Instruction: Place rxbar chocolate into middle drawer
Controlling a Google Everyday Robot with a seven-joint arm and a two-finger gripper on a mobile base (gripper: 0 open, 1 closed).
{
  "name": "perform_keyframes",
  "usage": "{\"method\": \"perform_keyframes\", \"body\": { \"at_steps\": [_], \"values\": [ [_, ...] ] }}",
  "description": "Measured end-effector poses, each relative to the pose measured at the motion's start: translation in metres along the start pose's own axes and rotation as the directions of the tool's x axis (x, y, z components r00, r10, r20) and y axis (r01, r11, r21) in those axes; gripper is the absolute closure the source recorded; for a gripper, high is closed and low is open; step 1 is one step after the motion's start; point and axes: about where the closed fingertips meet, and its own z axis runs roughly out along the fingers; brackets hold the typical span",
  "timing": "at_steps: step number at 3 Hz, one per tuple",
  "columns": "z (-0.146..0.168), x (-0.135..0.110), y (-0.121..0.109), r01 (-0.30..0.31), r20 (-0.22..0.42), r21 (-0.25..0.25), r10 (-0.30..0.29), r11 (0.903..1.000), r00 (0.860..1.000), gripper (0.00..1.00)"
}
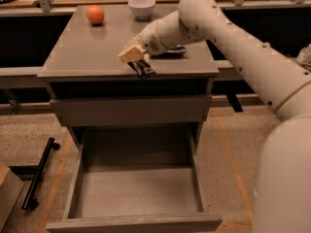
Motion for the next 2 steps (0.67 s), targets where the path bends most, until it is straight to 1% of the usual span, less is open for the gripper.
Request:
{"method": "perform_keyframes", "body": {
  "at_steps": [1,2],
  "values": [
    [-0.041,0.032,0.046,0.027,-0.014,-0.043,-0.028,0.9987,1.0,1.0],
    [-0.08,0.073,0.081,0.003,-0.025,-0.12,-0.006,0.9927,1.0,1.0]
  ]
}}
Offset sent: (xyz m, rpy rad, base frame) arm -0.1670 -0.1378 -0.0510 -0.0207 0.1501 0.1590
